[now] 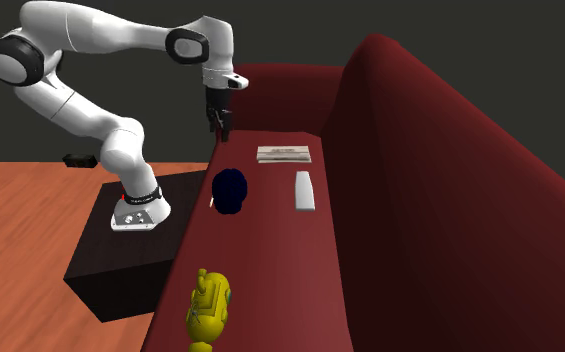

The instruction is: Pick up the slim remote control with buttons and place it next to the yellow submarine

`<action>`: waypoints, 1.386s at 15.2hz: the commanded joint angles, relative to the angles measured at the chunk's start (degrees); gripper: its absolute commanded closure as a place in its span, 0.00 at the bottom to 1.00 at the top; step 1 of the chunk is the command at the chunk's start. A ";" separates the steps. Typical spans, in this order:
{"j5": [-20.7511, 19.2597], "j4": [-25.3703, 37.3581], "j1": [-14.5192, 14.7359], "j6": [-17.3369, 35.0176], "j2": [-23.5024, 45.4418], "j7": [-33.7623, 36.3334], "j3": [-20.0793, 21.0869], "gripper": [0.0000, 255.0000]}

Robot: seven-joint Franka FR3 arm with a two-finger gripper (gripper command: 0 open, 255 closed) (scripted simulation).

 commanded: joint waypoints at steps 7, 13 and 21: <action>-4.31 4.06 2.05 13.33 14.33 -18.60 -8.23 0.00; -3.20 10.41 3.81 21.89 27.12 -32.51 -12.37 0.00; 2.83 22.22 4.18 29.71 44.80 -51.30 -13.41 0.00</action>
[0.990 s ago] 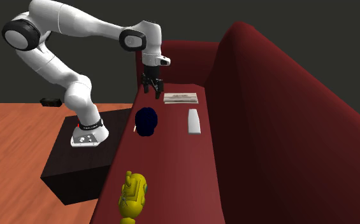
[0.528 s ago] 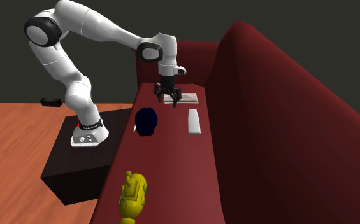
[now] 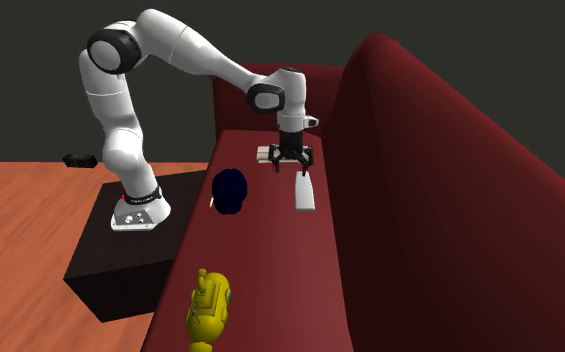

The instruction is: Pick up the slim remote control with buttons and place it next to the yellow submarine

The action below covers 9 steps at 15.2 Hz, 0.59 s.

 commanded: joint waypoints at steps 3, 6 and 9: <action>3.35 6.80 -0.87 2.75 8.74 -9.25 1.12 0.00; 3.68 6.70 -1.25 4.22 10.06 -9.89 1.33 0.00; 3.97 5.93 -1.57 6.24 11.31 -10.09 1.35 0.00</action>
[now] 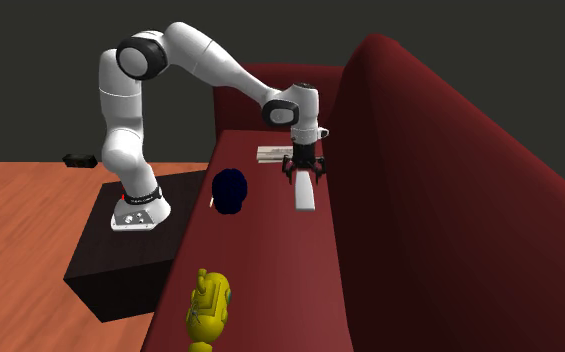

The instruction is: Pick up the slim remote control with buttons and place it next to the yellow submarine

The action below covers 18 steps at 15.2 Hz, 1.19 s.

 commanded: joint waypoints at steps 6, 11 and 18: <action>0.42 -0.74 -0.45 2.47 1.70 -0.35 0.05 0.00; 0.43 -0.58 -0.41 2.31 1.70 -0.29 0.09 1.00; 0.52 -0.35 -0.54 2.30 1.89 -0.48 0.07 1.00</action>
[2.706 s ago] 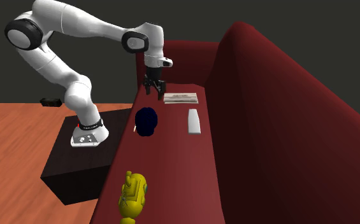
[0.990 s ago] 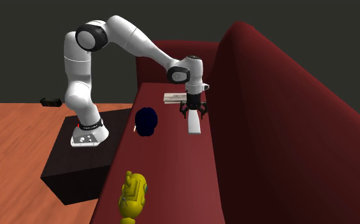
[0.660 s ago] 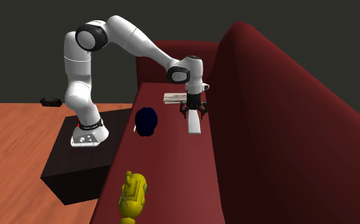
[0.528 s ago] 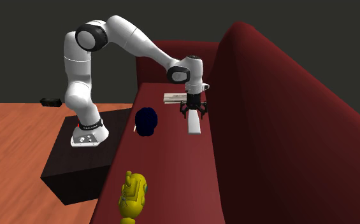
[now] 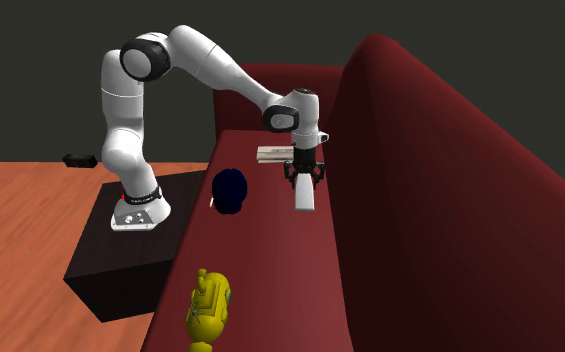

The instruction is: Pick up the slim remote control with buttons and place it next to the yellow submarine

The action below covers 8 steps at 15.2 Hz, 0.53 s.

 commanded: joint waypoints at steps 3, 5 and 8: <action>-0.19 -0.15 0.08 -0.36 -0.35 0.16 -0.08 1.00; -0.36 0.35 0.18 -1.69 -1.20 0.11 -0.16 1.00; -0.59 1.23 0.32 -3.71 -2.38 0.01 -0.25 1.00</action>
